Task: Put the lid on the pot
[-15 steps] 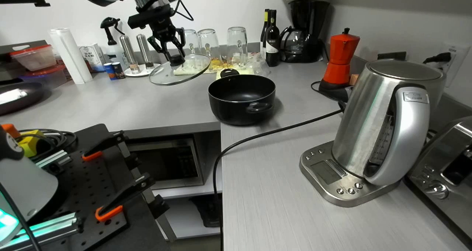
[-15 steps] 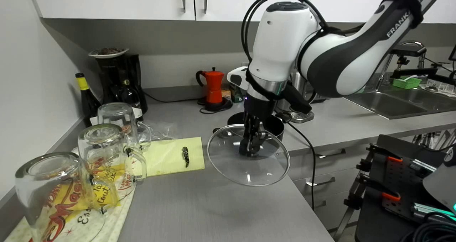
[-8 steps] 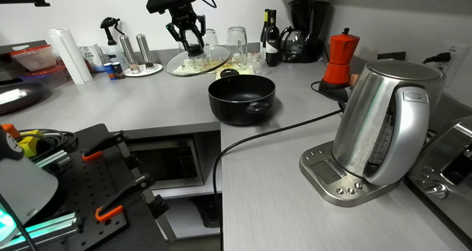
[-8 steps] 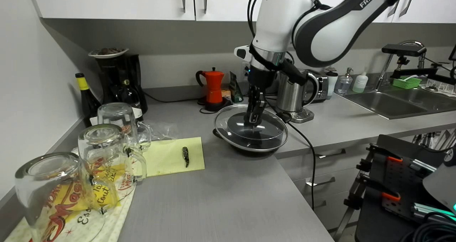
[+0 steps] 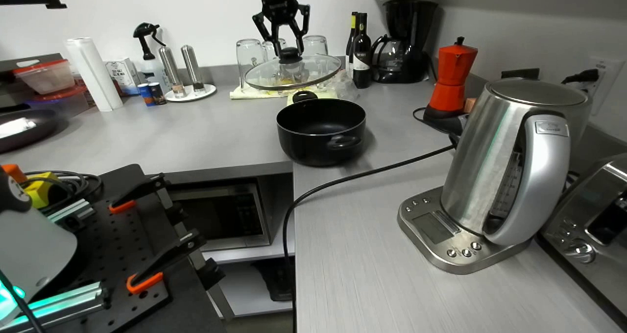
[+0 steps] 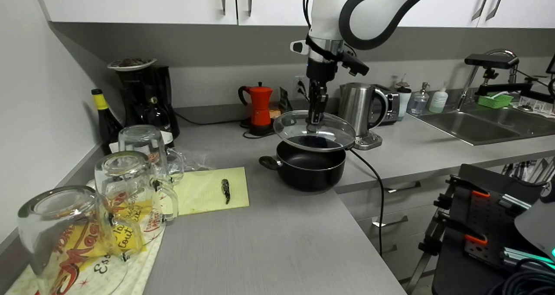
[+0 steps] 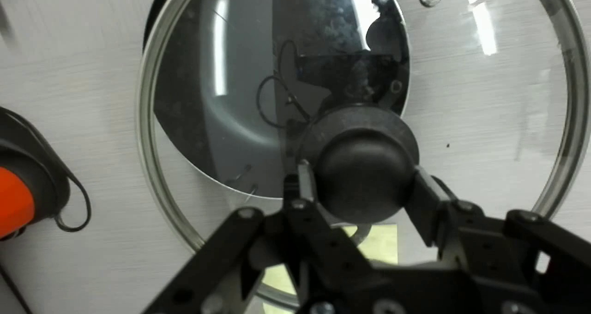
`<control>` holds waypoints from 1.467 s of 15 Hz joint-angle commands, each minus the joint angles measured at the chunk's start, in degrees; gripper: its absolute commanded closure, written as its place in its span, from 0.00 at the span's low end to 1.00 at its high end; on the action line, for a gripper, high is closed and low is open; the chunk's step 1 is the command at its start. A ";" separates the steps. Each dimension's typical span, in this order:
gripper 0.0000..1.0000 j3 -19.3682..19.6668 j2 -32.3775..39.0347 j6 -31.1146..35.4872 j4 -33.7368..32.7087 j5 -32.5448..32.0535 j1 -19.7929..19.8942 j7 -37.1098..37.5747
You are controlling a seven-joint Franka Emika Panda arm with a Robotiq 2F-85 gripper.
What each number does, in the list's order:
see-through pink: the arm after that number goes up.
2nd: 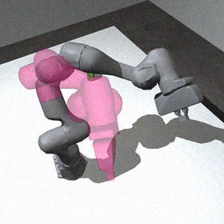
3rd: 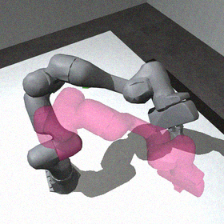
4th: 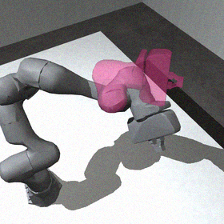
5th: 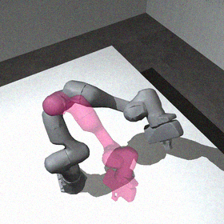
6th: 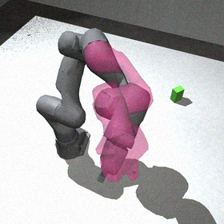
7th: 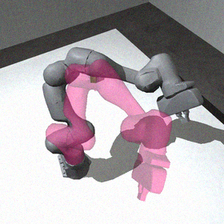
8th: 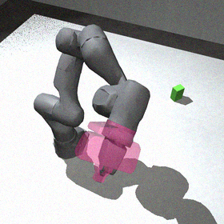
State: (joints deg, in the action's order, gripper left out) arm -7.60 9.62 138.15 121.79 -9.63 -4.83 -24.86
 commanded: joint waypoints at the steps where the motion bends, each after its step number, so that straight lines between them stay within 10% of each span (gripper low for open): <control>1: 0.75 0.33 3.19 -5.07 -7.31 2.41 1.60 -4.31; 22: 0.75 0.34 16.40 -3.69 -15.45 1.28 4.89 -5.17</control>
State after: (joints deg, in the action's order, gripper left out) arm -7.27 26.06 133.85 106.78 -8.31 -0.26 -29.25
